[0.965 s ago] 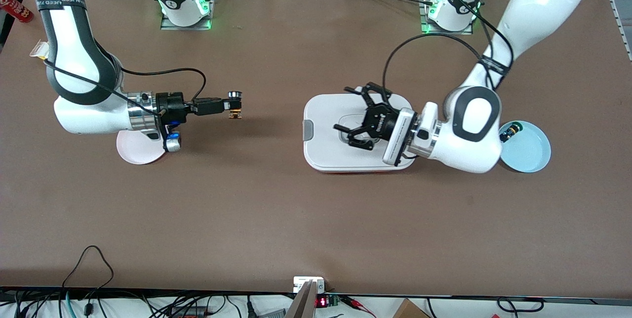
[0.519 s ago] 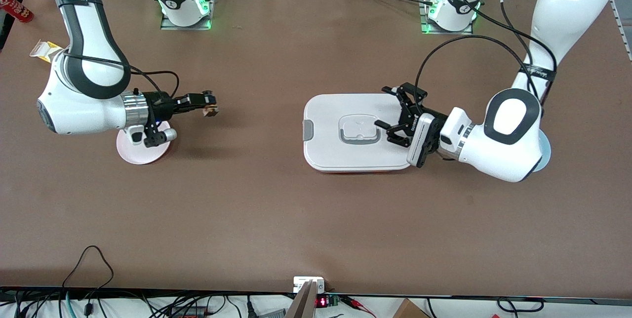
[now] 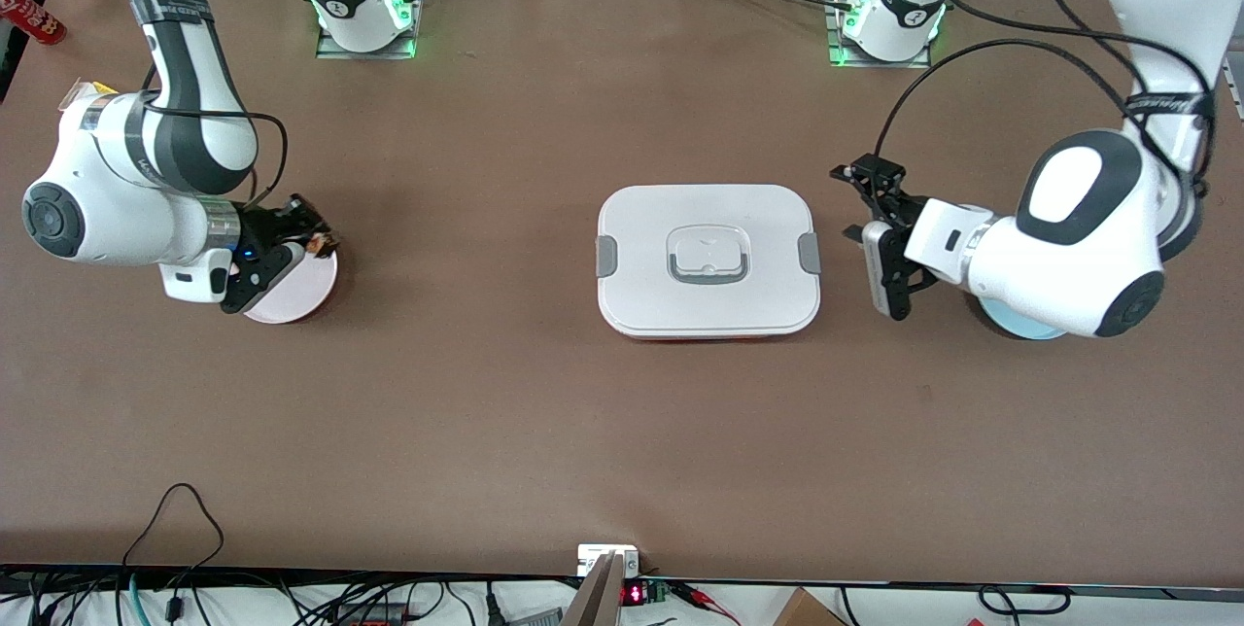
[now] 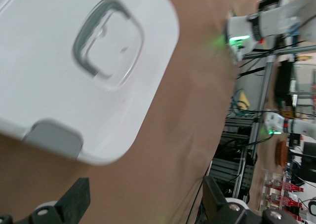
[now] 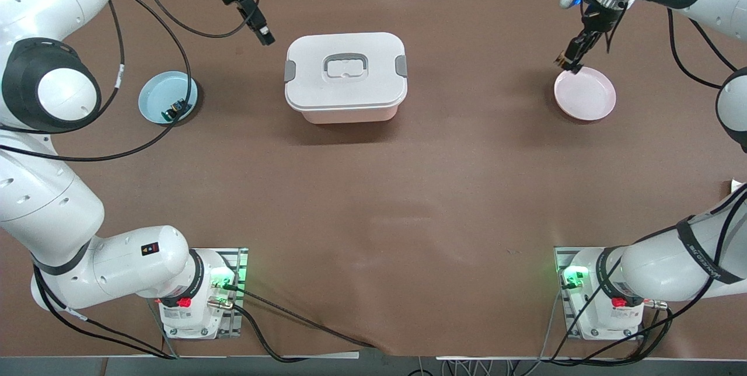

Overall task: Transfer orange switch to right arm and place
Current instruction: 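Carry the switch over the white plate while the left gripper retracts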

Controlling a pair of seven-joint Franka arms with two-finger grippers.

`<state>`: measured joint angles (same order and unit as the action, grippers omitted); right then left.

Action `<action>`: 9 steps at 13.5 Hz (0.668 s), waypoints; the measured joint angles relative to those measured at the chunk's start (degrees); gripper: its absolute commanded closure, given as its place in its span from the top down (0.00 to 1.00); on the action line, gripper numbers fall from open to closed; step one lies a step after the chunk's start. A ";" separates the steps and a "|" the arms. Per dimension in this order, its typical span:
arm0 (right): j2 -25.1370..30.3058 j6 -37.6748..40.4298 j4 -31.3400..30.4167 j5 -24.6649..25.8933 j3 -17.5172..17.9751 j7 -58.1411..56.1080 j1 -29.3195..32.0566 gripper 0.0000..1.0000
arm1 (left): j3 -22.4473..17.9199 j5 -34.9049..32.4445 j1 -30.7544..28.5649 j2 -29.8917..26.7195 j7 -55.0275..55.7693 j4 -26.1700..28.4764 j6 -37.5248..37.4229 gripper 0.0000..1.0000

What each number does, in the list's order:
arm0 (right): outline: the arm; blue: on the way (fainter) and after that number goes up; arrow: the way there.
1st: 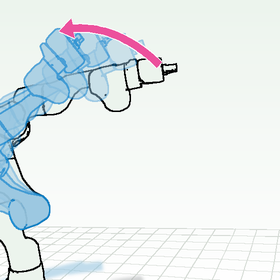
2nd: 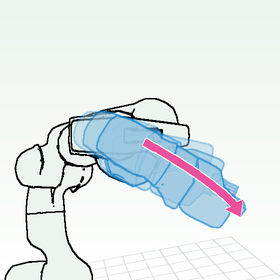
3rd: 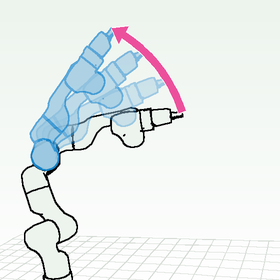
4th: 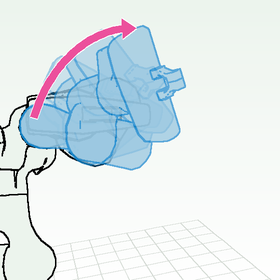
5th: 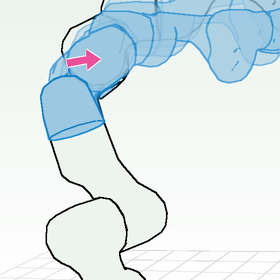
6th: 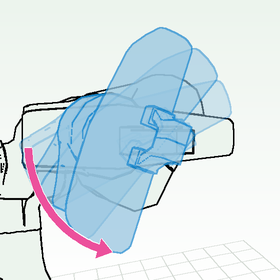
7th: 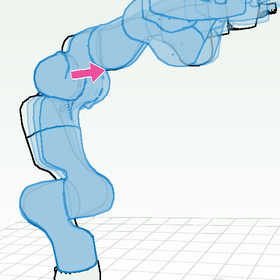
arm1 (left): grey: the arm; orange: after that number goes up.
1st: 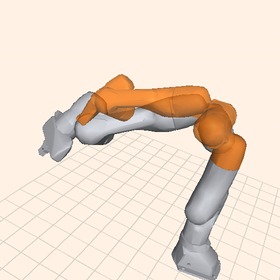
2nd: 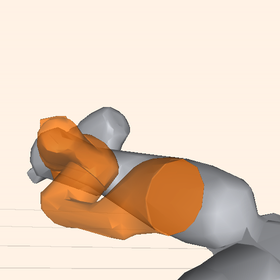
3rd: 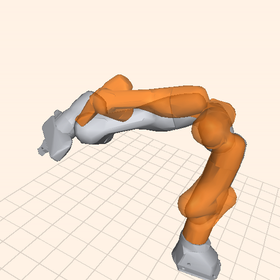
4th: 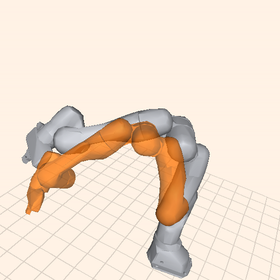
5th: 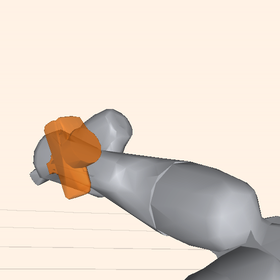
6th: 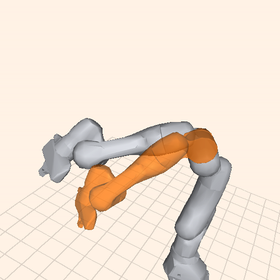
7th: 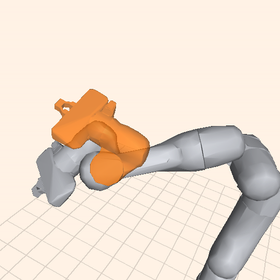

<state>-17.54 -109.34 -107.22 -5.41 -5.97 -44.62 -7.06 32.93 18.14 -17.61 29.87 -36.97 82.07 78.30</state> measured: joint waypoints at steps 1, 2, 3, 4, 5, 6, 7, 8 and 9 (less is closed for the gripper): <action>-0.08 -2.88 -0.21 4.76 0.01 -2.60 0.03 0.20 | 0.30 -3.31 0.12 -1.27 4.63 -1.24 -2.07 1.00; -0.20 -5.17 -0.42 8.90 0.02 -6.06 0.02 0.20 | 0.62 -6.79 0.44 -2.56 9.32 -2.63 -4.15 1.00; -0.39 -6.95 -0.68 11.79 0.02 -9.95 0.09 0.20 | 0.87 -10.20 0.85 -3.81 13.51 -4.07 -6.02 1.00; -0.70 -8.69 -0.90 13.30 0.00 -14.11 0.47 0.20 | 0.92 -13.73 1.27 -4.93 16.98 -5.43 -7.44 1.00; -1.15 -10.51 -1.19 13.90 -0.01 -19.03 1.39 0.20 | 0.93 -17.53 1.49 -5.91 19.82 -6.48 -8.38 1.00; -1.57 -12.58 -1.66 14.03 -0.02 -23.94 2.48 0.20 | 0.91 -20.86 1.51 -6.61 21.92 -7.16 -8.78 1.00; -1.90 -14.88 -2.47 14.03 -0.03 -28.06 3.53 0.20 | 0.83 -23.45 1.47 -7.06 23.48 -7.71 -8.87 1.00; -2.15 -17.17 -3.65 14.03 -0.04 -31.24 4.44 0.20 | 0.64 -25.22 1.37 -7.23 24.39 -8.56 -8.88 1.00; -2.32 -19.26 -5.07 14.04 -0.04 -33.60 4.99 0.20 | 0.37 -26.50 1.32 -7.28 24.68 -9.50 -8.87 1.00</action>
<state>-19.87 -128.60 -112.30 8.62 -6.01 -78.21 -2.07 33.31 -8.36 -16.29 22.59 -12.29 72.57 69.43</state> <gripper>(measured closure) 0.559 0.000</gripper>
